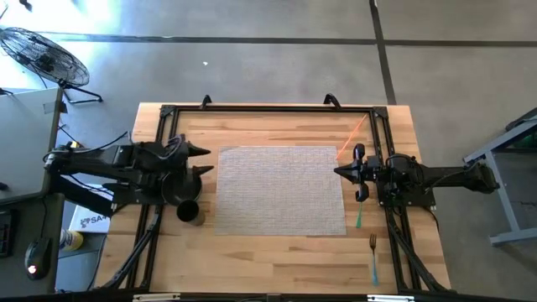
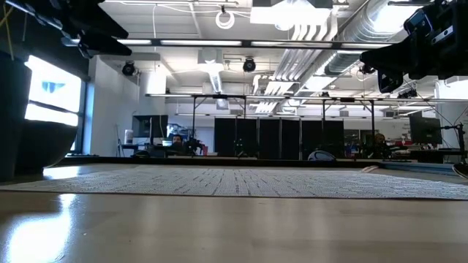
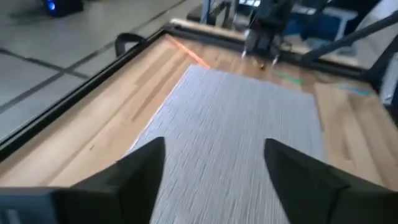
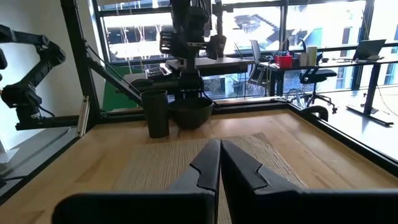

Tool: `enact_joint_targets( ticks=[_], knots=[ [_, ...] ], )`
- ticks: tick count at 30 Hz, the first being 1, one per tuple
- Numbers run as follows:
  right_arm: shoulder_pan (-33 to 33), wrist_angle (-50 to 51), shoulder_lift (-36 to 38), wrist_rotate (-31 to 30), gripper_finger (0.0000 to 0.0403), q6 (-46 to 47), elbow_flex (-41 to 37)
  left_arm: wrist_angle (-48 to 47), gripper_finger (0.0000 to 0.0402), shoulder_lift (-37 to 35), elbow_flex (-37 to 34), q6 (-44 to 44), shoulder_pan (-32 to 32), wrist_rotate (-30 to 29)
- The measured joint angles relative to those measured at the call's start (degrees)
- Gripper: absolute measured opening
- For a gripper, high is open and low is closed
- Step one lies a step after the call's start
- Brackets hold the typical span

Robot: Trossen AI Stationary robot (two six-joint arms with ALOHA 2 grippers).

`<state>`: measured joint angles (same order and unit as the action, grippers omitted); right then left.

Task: Pick & Place Utensil
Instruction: Put the black cup on the top right of the gray mat

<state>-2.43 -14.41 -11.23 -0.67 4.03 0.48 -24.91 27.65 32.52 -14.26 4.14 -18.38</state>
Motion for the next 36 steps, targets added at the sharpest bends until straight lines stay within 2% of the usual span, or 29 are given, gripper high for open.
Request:
enact_joint_targets(
  ticks=[3,5,8,11,17,25,31,36],
  knots=[
    [-0.01,0.00,-0.01,0.00,0.0005,0.00,-0.01,-5.67,0.0322,4.54,4.97,-1.57,0.02,0.71],
    [0.01,0.00,-0.01,-0.02,0.0006,0.00,-0.01,-8.79,0.0338,7.68,8.22,-3.56,0.02,4.57],
    [0.01,0.00,-0.01,-0.02,0.0004,0.00,0.01,-10.01,0.0345,12.28,12.24,-6.42,0.44,11.45],
    [-0.01,0.00,-0.01,-0.01,0.0003,0.00,-0.01,-12.14,0.0340,16.15,16.29,-12.23,3.36,12.86],
    [0.00,0.00,0.01,-0.01,0.0005,0.00,-0.01,-22.36,0.0320,22.78,23.02,-25.19,13.06,12.62],
    [0.01,0.02,0.01,-0.02,0.0001,-0.02,-0.01,-22.47,0.0309,32.70,33.14,-34.93,28.31,13.22],
    [-0.01,0.07,0.01,-0.02,0.0005,-0.01,-0.01,-29.77,0.0309,42.13,40.83,-45.16,35.53,20.92],
    [0.01,0.07,-0.01,-0.02,0.0006,-0.01,-0.01,-40.42,0.0309,49.52,44.01,-56.22,40.17,23.75]
  ],
)
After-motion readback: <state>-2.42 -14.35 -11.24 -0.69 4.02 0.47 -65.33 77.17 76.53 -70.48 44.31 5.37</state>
